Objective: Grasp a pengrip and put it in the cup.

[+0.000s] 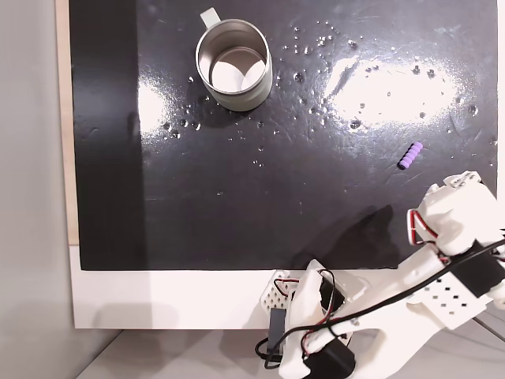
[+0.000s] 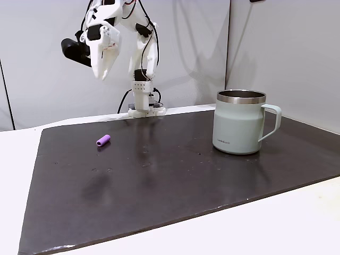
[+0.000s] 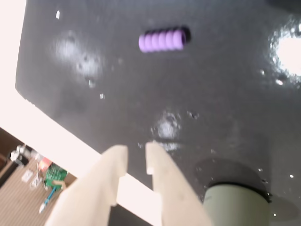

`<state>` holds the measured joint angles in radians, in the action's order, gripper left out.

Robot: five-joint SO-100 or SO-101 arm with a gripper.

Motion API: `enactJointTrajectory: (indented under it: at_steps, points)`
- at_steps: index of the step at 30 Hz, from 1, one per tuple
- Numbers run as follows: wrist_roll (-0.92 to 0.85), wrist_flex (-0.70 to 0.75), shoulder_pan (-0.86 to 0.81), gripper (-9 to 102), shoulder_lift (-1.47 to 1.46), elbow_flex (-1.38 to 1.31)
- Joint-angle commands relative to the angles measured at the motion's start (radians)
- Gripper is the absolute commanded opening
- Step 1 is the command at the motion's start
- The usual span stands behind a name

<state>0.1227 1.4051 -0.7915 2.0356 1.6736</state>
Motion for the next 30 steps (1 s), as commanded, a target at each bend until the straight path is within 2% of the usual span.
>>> enactJointTrajectory:
  at_steps: [1, 10, 17, 20, 25, 30]
  points:
    - [-0.008, 0.025, -0.026, 0, -0.112, -0.114]
    - [-0.035, 0.069, -0.014, 0, -0.362, -0.227]
    - [-0.222, 0.071, 0.02, 0, -0.514, -0.321]
    - [-0.353, 0.072, 0.037, 0, -0.537, -0.362]
    - [-0.741, 0.1, 0.071, 0, -0.541, -0.407]
    - [-0.999, 0.072, 0.071, 0, -0.549, -0.454]
